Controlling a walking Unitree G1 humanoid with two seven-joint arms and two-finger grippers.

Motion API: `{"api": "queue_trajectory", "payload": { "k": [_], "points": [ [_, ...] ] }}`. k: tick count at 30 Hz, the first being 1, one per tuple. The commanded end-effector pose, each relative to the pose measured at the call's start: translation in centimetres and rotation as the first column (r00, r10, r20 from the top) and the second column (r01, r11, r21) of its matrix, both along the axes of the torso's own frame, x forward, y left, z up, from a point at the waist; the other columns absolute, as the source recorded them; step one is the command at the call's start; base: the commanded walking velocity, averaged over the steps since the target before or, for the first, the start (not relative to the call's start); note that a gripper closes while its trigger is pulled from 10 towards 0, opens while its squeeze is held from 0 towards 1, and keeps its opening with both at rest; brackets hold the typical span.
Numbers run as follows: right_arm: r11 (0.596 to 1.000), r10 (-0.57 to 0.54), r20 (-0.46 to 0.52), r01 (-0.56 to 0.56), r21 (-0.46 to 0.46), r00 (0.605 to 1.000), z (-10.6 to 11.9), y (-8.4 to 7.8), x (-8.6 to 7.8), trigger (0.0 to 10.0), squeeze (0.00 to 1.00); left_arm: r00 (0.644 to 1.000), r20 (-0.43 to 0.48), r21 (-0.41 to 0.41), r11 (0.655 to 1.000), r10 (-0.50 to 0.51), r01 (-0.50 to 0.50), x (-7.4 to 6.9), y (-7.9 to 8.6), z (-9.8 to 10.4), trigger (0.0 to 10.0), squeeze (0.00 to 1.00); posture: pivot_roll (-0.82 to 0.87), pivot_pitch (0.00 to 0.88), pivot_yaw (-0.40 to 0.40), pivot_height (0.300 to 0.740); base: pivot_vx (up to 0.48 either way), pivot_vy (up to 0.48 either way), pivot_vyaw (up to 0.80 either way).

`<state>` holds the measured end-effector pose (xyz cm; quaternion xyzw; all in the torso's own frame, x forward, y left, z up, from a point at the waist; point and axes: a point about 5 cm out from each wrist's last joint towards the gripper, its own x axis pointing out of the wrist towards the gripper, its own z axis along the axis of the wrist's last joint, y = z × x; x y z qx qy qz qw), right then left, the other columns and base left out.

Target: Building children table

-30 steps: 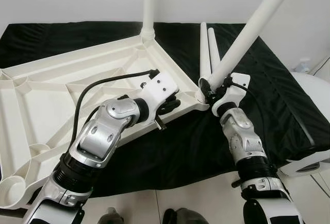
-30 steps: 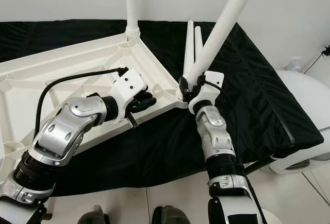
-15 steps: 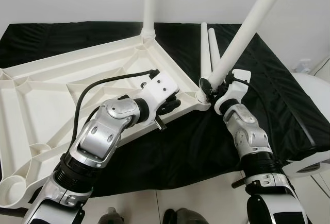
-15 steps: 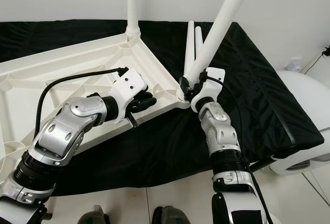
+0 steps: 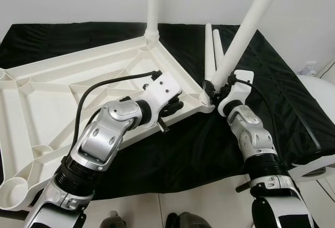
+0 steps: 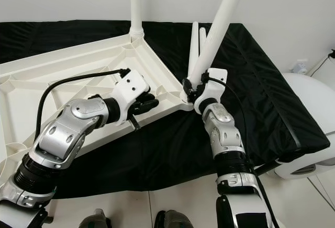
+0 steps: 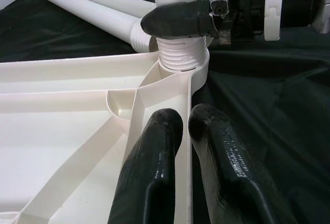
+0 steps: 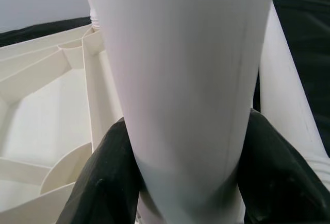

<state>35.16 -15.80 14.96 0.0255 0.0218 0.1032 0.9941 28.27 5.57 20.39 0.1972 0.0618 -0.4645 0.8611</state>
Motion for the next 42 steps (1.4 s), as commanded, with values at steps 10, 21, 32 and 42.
{"api": "queue_trajectory", "payload": {
  "k": [10,21,32,42],
  "points": [
    [0.991,-0.012,-0.138,-0.006,-0.133,0.990,-4.5,-0.2,-1.9,10.0,0.00,0.999,0.030,0.002,0.999,0.037,-0.037,0.1,0.0,0.2,10.0,0.00,0.03,0.064,-0.068,0.740,0.000,0.000,0.00],
    [0.992,-0.072,-0.154,0.054,-0.117,0.985,-6.3,-1.3,-3.1,10.0,0.00,0.999,0.029,0.003,0.999,0.038,-0.038,0.2,0.1,0.3,10.0,0.00,0.03,0.067,-0.065,0.740,0.000,0.000,0.00],
    [0.989,-0.145,-0.219,0.140,-0.037,0.965,-7.8,-3.0,-3.2,10.0,0.00,0.999,0.032,0.005,0.999,0.031,-0.031,0.2,0.0,0.3,10.0,0.00,0.03,0.065,-0.062,0.740,0.000,0.000,0.00],
    [0.997,-0.056,-0.212,0.044,-0.061,0.976,-7.2,-2.3,-2.3,10.0,0.00,0.999,0.032,0.006,0.999,0.032,-0.032,0.2,0.1,0.4,10.0,0.00,0.03,0.064,-0.060,0.740,0.000,0.000,0.00]
  ]
}}
